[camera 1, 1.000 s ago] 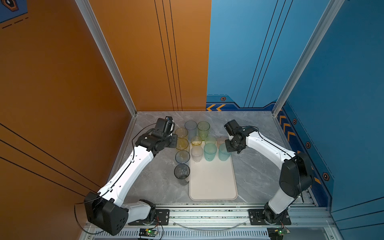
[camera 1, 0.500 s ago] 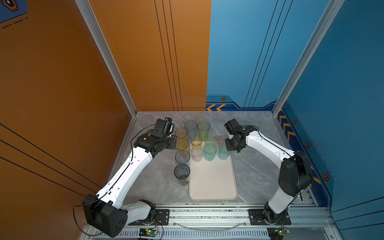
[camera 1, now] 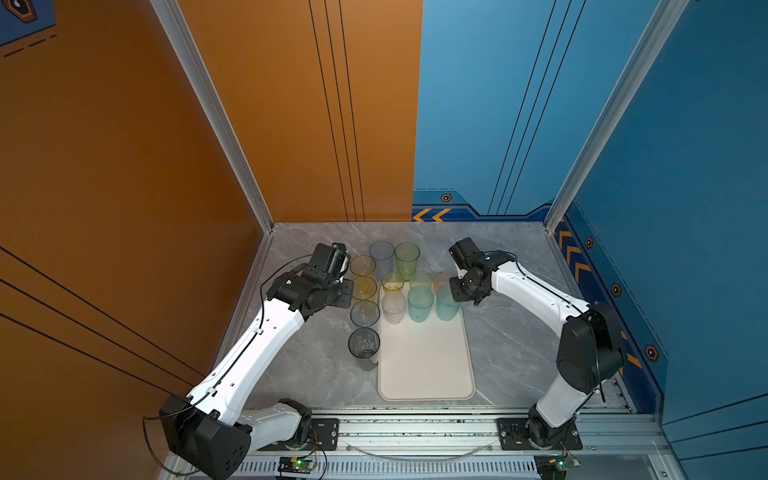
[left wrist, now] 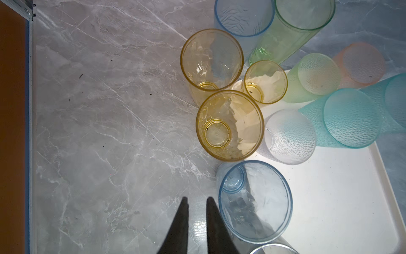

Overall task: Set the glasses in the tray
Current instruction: 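Set teal glass on tray, open right gripper while left gripper descends, then close left gripper on the clear glass nearest the robot while right gripper rises away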

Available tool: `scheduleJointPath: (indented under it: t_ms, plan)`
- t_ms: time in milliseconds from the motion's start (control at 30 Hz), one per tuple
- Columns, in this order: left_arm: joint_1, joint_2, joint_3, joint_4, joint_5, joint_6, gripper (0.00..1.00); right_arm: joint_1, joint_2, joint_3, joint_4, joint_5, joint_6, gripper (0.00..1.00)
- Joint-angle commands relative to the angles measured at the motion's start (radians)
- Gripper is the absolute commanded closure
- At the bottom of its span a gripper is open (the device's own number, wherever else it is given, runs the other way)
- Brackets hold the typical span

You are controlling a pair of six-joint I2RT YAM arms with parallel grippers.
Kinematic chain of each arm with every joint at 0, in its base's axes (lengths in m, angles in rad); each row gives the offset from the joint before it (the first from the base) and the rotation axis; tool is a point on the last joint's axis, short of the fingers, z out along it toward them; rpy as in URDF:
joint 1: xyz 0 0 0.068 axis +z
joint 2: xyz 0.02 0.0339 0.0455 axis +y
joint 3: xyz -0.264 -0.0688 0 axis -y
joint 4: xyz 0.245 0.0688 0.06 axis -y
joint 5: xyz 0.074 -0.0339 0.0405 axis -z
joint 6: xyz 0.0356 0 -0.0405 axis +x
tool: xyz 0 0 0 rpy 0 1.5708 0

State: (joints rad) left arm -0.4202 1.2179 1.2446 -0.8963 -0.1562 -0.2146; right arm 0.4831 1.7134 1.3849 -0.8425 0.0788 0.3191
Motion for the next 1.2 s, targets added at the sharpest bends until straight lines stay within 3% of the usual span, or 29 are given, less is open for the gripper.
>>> scheduleJointPath:
  t_ms: [0, 100, 300, 600, 833, 967, 1167]
  plan:
    - [-0.022, -0.015, -0.008, -0.045, -0.028, -0.023, 0.82, -0.002, -0.003, 0.013, 0.009, -0.015, 0.017, 0.86]
    - [-0.046, -0.014, -0.010, -0.063, -0.037, -0.033, 0.82, -0.002, -0.013, 0.010, 0.011, -0.020, 0.016, 0.77]
    - [-0.086, -0.027, -0.022, -0.096, -0.061, -0.059, 0.82, -0.005, -0.043, 0.007, 0.010, -0.020, 0.016, 0.70]
    - [-0.123, -0.076, -0.048, -0.149, -0.078, -0.117, 0.85, -0.038, -0.159, -0.010, 0.011, -0.020, 0.023, 0.65]
    - [-0.226, -0.118, -0.089, -0.184, -0.066, -0.217, 0.85, -0.115, -0.275, -0.067, 0.003, -0.060, 0.023, 0.63]
    - [-0.291, -0.116, -0.117, -0.185, -0.068, -0.276, 0.85, -0.116, -0.300, -0.079, 0.000, -0.078, 0.023, 0.63]
    - [-0.312, -0.105, -0.145, -0.183, -0.057, -0.321, 0.81, -0.105, -0.312, -0.088, -0.001, -0.089, 0.023, 0.63]
